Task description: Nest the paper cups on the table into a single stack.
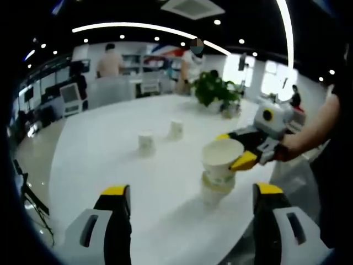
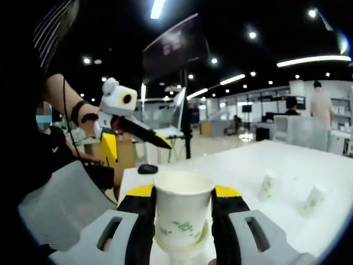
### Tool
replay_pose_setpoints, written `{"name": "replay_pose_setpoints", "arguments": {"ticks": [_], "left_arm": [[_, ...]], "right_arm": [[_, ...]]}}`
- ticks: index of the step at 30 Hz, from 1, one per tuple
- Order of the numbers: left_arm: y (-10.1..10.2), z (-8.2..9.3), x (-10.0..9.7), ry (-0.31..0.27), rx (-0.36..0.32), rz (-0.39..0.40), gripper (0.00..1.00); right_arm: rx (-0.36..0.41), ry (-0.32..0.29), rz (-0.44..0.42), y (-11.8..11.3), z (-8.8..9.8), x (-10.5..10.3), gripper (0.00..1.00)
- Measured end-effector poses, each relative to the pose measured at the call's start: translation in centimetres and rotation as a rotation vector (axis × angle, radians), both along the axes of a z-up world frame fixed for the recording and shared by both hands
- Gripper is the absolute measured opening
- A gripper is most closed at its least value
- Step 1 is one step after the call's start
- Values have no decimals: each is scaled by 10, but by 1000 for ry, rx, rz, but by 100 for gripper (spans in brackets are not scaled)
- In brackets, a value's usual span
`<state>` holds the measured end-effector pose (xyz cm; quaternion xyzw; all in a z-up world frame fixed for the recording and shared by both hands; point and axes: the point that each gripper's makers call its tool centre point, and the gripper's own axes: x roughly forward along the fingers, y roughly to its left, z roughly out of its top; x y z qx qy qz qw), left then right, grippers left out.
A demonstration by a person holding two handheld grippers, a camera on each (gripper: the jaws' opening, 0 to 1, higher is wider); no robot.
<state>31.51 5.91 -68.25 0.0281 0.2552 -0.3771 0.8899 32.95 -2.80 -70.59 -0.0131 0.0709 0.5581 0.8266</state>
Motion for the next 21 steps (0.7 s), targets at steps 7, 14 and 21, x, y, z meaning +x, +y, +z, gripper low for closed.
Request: {"name": "replay_pose_setpoints", "arguments": {"ticks": [7,14,21], "left_arm": [[4,-3,-3,9,5,9,90],[0,-7,-5,19,2,4,90],[0,-8,-5,12,21,-11,89]], "right_arm": [[-15,18,-4,0,-9,-2,38],[-47,39,-8,1,-17,-3,40],[-82,51,-10,-3,-24,-5,43]]}}
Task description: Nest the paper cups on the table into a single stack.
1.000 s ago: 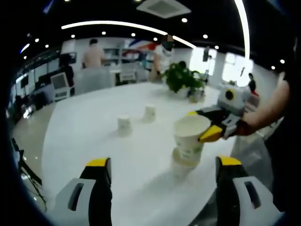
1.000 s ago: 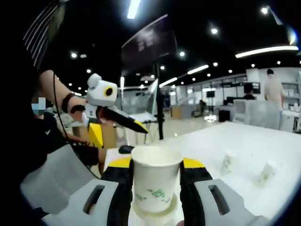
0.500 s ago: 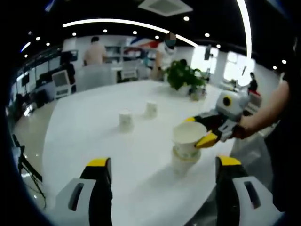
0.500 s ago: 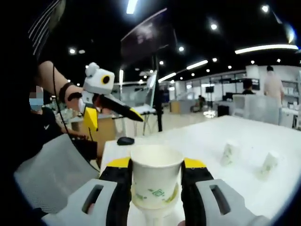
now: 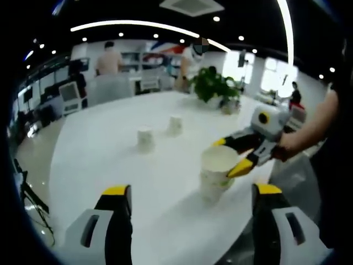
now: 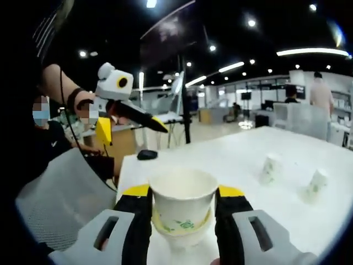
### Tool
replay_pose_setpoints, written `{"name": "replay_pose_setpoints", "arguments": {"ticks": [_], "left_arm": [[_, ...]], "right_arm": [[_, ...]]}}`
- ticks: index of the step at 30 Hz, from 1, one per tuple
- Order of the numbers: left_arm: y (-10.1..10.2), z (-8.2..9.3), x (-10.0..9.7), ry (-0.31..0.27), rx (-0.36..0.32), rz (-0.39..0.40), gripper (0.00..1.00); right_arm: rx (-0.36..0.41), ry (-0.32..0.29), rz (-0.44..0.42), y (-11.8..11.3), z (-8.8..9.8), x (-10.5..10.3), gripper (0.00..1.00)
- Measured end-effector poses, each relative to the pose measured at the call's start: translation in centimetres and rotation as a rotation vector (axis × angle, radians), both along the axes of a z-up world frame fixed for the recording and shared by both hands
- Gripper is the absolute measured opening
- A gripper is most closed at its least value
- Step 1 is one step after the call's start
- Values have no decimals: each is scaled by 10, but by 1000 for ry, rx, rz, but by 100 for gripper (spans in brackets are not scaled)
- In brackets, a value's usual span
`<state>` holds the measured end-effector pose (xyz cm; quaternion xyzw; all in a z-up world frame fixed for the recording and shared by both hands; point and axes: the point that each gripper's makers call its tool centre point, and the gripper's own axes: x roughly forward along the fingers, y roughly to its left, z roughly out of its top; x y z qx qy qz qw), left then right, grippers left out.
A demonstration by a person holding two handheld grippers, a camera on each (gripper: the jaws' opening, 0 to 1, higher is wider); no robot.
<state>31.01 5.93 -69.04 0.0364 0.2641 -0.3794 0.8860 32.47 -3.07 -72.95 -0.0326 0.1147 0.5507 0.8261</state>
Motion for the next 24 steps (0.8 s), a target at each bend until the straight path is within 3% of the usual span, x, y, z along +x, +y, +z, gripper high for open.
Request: {"name": "replay_pose_setpoints", "arguments": {"ticks": [9,13,24], "left_arm": [[3,4,1,-13,6,4,88],[3,6,-1,-14,11,0,88],[0,11,1,-28,-4,16,89]], "right_arm": [[-34,34,-14,-3,-12,-5,56],[-42,41,-13,-4,-14,-9,57],[-30,19,-82,-30,3,-7,60]]}}
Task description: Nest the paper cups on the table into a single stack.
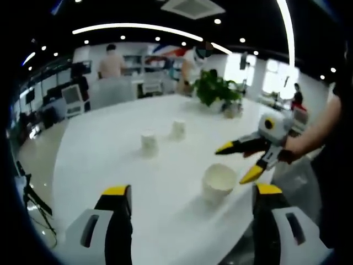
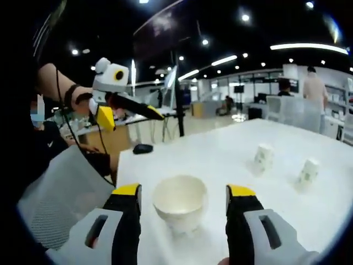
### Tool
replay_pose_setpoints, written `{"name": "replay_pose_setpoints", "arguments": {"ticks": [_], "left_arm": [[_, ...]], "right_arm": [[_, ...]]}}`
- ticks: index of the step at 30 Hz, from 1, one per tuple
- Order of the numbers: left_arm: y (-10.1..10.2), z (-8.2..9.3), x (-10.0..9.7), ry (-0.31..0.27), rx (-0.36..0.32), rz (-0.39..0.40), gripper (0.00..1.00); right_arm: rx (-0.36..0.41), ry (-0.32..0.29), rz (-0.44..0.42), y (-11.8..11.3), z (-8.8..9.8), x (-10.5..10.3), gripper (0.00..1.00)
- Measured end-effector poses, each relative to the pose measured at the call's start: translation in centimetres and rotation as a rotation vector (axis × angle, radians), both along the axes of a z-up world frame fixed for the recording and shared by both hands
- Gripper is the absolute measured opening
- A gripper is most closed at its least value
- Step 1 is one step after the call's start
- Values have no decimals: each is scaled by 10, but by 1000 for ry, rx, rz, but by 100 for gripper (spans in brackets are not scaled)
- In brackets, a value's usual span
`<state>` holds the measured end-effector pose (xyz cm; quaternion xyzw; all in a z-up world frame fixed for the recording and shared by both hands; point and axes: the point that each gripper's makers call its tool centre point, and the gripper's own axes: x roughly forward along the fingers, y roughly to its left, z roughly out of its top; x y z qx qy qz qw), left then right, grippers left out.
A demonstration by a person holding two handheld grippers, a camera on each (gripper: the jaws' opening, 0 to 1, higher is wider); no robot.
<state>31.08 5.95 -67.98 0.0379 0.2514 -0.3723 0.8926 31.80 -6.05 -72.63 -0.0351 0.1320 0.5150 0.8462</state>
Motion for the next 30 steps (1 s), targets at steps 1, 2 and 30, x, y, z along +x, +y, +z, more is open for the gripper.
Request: {"name": "replay_pose_setpoints", "arguments": {"ticks": [1,2,30], "left_arm": [[0,0,0,-1,-1,2,90],[0,1,1,-3,-2,6,90],[-5,9,9,-36,-58,36,89]], "right_arm": [[8,-7,-10,-4,4,1,60],[19,-6,-31,-10,10,2,60],[-27,-99,-237,-111,71,18,67]]}}
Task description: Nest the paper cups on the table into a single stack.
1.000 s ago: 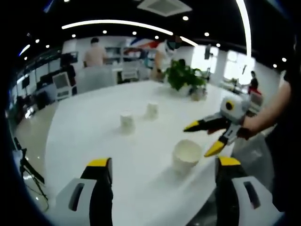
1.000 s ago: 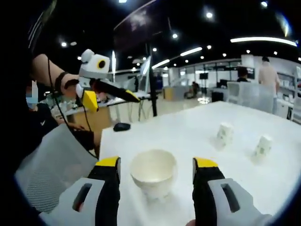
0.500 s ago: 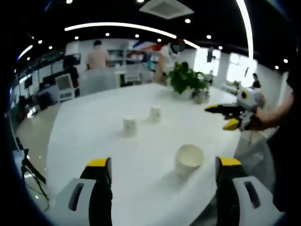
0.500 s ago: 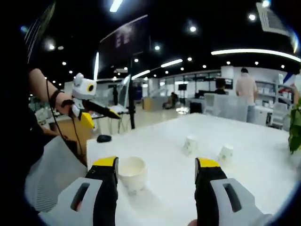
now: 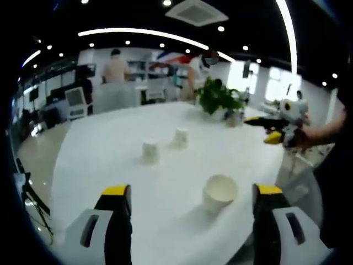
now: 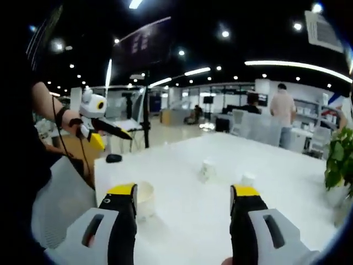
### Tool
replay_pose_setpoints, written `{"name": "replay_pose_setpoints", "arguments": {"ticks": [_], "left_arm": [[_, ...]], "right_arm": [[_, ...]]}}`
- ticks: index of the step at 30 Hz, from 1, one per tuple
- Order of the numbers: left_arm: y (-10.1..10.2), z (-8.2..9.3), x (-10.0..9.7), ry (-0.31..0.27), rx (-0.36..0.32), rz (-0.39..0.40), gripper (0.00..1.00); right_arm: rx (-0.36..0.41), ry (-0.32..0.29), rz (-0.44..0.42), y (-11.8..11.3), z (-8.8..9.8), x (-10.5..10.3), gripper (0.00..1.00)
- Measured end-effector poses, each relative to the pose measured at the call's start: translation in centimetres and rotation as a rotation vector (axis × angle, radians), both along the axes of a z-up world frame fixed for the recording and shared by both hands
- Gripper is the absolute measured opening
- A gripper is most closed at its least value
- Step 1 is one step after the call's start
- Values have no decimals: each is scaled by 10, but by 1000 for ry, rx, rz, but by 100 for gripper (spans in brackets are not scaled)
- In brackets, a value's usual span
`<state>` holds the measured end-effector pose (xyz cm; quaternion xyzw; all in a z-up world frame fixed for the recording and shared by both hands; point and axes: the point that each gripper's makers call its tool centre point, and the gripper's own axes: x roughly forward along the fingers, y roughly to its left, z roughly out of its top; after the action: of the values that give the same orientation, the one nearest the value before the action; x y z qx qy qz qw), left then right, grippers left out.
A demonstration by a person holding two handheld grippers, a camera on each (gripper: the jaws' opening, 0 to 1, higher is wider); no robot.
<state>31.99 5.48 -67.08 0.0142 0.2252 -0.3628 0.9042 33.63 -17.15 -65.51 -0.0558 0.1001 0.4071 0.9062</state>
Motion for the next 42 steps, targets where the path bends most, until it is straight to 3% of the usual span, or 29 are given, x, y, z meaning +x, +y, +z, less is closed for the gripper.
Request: {"name": "replay_pose_setpoints", "arguments": {"ticks": [6,28,34,37,39,42], "left_arm": [[-3,5,4,-12,-19,-19,90],[3,-2,18,-19,-53,-144,90],[7,2,28,-14,-86,-130,90],[7,-1,33,-1,-81,-120,90],[6,3,39,11,-114,-101,90],[6,3,48,3,-98,-86,90]], "right_arm": [[-43,-27,-30,-10,7,7,68],[-72,52,-178,-23,12,-4,80],[-59,97,-199,-28,6,-8,89],[-57,119,-234,-36,1,-9,98],[-61,116,-250,-42,-1,-11,100],[-73,118,-244,-43,-7,-14,100]]}}
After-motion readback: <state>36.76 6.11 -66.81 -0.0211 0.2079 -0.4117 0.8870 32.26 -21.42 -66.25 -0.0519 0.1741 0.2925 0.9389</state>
